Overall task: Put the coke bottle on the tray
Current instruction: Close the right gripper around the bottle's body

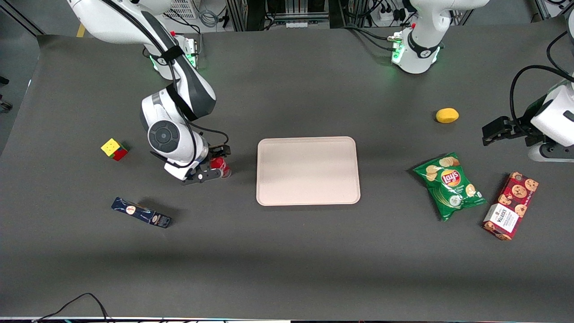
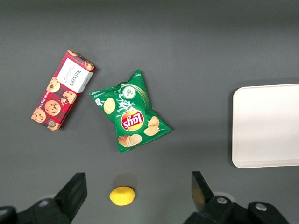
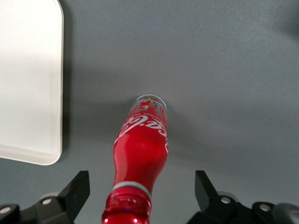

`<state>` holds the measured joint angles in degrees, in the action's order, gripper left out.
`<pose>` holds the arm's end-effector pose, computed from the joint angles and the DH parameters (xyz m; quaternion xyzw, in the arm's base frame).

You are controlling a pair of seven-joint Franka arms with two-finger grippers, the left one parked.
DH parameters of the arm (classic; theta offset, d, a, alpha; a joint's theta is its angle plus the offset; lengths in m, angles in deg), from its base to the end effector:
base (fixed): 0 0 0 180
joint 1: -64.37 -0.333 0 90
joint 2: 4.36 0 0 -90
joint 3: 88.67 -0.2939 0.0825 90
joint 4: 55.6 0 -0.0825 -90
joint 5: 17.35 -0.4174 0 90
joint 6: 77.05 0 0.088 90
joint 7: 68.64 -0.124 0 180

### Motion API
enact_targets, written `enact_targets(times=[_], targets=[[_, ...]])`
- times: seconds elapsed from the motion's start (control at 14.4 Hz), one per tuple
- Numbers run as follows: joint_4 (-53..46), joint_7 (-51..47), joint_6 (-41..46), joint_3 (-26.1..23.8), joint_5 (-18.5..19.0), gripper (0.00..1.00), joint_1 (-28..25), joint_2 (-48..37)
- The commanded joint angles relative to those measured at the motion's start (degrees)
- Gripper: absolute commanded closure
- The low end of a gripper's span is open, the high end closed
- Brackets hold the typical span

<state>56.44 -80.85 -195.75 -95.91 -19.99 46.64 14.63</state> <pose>0.5449 0.2571 0.2341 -0.9889 -0.0961 0.1134 0.0037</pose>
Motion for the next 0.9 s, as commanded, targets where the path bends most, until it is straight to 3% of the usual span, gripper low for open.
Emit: enact_targets(times=[0.0,0.55,0.69,0.83], targets=[[1.7,-0.6,-0.3,-0.8,-1.3,0.0,0.0,-1.1],[1.7,-1.3,-0.4,-1.4,-1.3,0.0,0.0,-1.0],[1.9,-1.2,-0.4,-1.4,-1.0,0.12,0.0,-1.2],[1.8,-1.2,-0.4,-1.4,-1.0,0.12,0.1,-1.1]])
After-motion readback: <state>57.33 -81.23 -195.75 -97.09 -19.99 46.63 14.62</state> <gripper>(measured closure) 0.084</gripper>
